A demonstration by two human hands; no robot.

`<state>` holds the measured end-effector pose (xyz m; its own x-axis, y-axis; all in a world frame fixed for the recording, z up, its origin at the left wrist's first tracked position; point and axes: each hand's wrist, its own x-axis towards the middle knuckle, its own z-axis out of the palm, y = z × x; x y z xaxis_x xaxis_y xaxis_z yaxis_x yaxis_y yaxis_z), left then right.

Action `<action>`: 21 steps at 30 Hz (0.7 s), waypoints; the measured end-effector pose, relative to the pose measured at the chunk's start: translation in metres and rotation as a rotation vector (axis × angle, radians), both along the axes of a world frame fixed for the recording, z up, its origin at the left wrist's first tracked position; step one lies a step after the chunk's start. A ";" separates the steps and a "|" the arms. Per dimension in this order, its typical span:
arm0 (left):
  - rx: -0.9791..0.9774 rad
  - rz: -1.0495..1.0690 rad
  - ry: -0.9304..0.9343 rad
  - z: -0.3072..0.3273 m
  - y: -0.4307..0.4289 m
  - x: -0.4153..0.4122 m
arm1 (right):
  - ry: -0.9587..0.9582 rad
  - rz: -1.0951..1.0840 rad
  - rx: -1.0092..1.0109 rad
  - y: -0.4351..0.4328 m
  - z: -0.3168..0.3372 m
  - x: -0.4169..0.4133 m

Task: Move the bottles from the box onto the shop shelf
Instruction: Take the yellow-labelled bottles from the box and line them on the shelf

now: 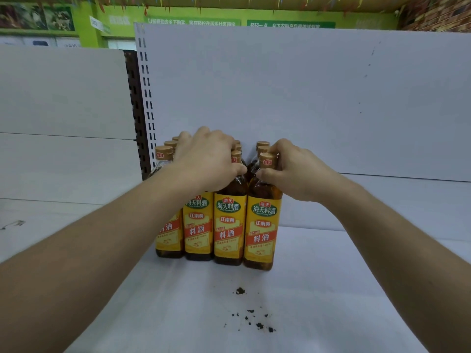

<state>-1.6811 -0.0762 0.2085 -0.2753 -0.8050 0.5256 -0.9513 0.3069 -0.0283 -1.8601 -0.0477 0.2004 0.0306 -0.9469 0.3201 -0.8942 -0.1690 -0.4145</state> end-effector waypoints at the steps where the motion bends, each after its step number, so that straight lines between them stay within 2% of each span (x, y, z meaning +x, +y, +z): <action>1: -0.001 0.007 -0.006 0.000 -0.002 -0.001 | 0.005 -0.003 -0.003 -0.001 0.000 0.000; 15: -0.064 0.000 -0.015 -0.006 -0.010 0.000 | 0.046 -0.017 -0.012 -0.007 -0.004 0.000; 19: -0.125 -0.008 -0.008 -0.012 -0.008 0.002 | -0.020 -0.016 -0.037 -0.009 -0.012 0.002; 21: -0.184 -0.039 0.055 -0.020 -0.006 0.004 | -0.080 -0.015 -0.053 -0.009 -0.018 0.002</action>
